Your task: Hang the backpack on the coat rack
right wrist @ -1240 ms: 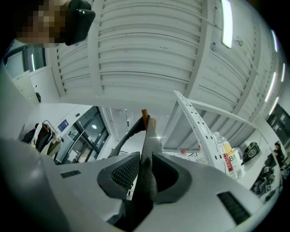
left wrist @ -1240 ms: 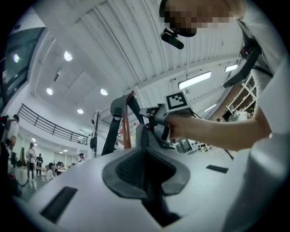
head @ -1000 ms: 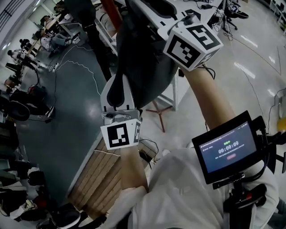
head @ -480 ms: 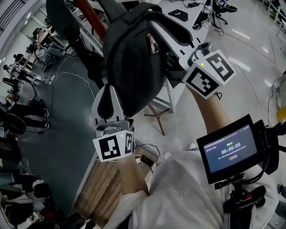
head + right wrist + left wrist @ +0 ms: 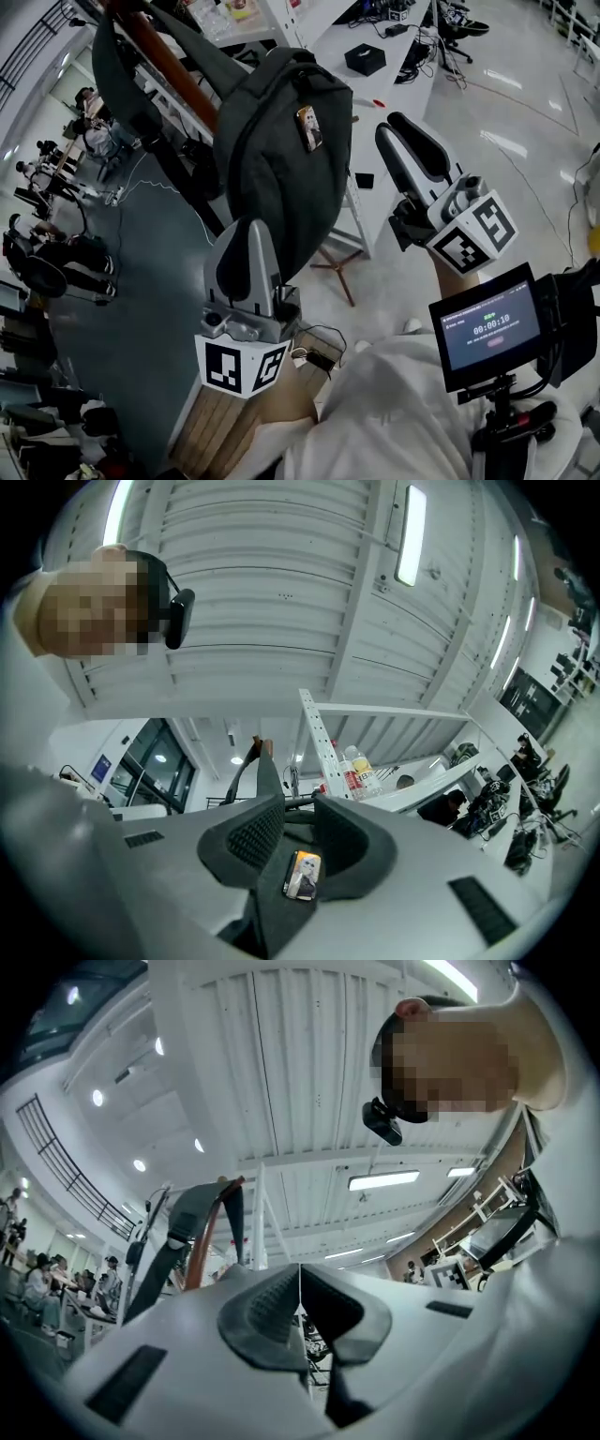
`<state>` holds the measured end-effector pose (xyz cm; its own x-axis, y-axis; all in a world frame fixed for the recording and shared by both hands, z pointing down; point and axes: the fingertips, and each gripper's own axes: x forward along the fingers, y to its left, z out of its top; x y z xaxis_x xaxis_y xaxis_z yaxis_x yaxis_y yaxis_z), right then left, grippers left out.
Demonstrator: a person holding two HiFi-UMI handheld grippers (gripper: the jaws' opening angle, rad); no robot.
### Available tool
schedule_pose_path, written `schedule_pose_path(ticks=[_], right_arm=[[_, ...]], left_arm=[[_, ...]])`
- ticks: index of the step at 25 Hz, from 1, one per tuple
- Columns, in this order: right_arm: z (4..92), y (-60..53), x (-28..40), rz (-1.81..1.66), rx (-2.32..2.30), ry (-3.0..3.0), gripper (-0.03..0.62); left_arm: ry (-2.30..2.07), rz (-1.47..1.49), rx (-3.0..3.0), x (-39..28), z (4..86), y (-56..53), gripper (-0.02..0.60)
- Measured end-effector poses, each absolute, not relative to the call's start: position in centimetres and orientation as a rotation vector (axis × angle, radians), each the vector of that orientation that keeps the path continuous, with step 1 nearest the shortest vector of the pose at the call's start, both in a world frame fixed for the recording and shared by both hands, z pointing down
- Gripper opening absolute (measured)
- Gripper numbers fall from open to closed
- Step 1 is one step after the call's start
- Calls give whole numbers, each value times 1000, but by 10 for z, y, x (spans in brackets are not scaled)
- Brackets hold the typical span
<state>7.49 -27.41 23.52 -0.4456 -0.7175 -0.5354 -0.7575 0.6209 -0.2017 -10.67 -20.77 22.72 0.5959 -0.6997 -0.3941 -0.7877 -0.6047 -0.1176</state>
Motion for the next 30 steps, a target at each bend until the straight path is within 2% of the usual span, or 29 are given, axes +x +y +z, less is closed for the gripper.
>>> schedule_pose_path(ticks=[9, 30], right_arm=[[256, -268, 74, 85, -1161, 2337, 103], [277, -278, 70, 15, -1192, 2393, 101]], left_arm=[[1196, 287, -2676, -47, 273, -234, 12], [1289, 270, -2749, -46, 295, -255, 12]])
